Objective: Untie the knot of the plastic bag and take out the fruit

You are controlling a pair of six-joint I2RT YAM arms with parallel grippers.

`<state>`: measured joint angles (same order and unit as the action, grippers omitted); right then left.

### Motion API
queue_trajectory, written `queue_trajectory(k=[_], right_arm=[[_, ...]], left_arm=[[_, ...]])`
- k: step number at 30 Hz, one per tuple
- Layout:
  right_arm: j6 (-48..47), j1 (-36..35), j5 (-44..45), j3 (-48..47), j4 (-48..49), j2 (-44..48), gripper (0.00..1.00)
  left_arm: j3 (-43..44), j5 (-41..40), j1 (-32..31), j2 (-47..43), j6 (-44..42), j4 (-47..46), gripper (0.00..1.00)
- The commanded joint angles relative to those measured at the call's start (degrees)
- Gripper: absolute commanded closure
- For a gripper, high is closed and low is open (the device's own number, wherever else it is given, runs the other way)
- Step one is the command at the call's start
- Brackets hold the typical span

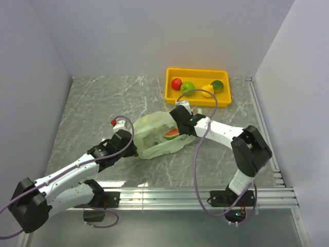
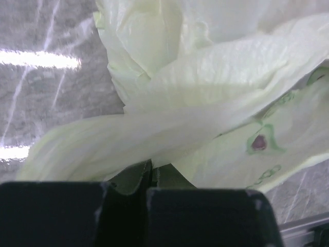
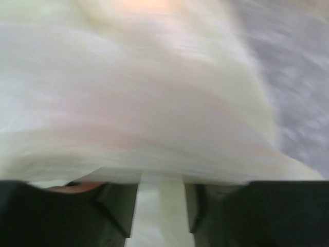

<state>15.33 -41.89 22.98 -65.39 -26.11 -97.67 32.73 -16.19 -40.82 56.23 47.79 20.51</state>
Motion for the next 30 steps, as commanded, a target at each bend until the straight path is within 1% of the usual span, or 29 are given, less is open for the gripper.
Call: queue_trajectory(k=[1, 3, 4, 5, 7, 10, 13, 14, 15, 17, 19, 21, 23, 25, 27, 30], right_arm=[[9.0, 1.8, 10.9, 3.8, 1.1, 4.8, 0.5], [9.8, 2.0, 11.6, 4.9, 2.5, 4.9, 0.45], [10.1, 2.0, 11.5, 5.5, 3.2, 4.9, 0.39], [9.8, 1.9, 10.9, 5.9, 4.1, 4.9, 0.3], [9.5, 2.0, 10.9, 6.8, 5.4, 4.6, 0.25], [9.2, 2.0, 12.1, 5.6, 5.1, 1.9, 0.25], [9.5, 2.0, 13.6, 4.0, 3.4, -1.2, 0.31], [9.3, 2.0, 13.8, 3.9, 3.3, -1.5, 0.35], [9.1, 1.9, 13.9, 3.7, 3.2, -1.4, 0.37], [8.1, 0.9, 16.0, 3.5, 3.2, 0.5, 0.39], [3.7, -0.4, 17.0, 3.8, 4.2, 2.9, 0.39], [-1.7, -2.3, 16.7, 4.5, 7.0, 7.0, 0.36], [-4.1, -2.3, 12.9, 4.4, 8.8, 9.2, 0.34], [-8.4, -2.3, 7.2, 4.7, 9.9, 9.6, 0.34], [-14.7, -2.4, -1.4, 5.2, 11.5, 9.3, 0.31], [-21.9, -2.4, -10.1, 3.0, 8.3, 6.5, 0.29]], left_arm=[[-2.4, 1.8, -1.3, -2.2, 1.2, -2.2, 0.99], [-4.0, 2.1, -1.8, -2.7, 2.0, -3.7, 0.99], [-4.5, 2.6, -2.4, -2.8, 2.2, -4.3, 0.99], [-5.4, 2.8, -2.7, -2.5, 2.5, -4.9, 0.99], [-6.0, 3.4, -3.6, -1.9, 2.9, -6.9, 0.99], [-6.2, 3.4, -4.5, 0.3, 3.1, -8.6, 0.99], [-4.7, 3.0, -5.2, 2.7, 2.8, -9.5, 0.99], [-3.8, 2.3, -5.4, 3.4, 2.8, -9.9, 0.99], [-3.5, 2.0, -5.5, 3.9, 2.8, -10.0, 0.99], [-2.6, 1.4, -5.5, 4.9, 3.1, -9.7, 0.99], [-2.2, 0.4, -5.6, 5.3, 3.8, -9.0, 0.99], [-2.3, 0.1, -5.6, 5.9, 4.3, -9.3, 0.99], [-2.9, 0.5, -5.6, 6.4, 4.2, -10.2, 0.99], [-3.2, 1.6, -5.7, 6.5, 4.2, -11.5, 0.99], [-3.4, 2.1, -5.6, 6.9, 3.5, -12.2, 0.99], [-2.8, 2.6, -5.7, 7.1, 2.7, -11.7, 0.98]])
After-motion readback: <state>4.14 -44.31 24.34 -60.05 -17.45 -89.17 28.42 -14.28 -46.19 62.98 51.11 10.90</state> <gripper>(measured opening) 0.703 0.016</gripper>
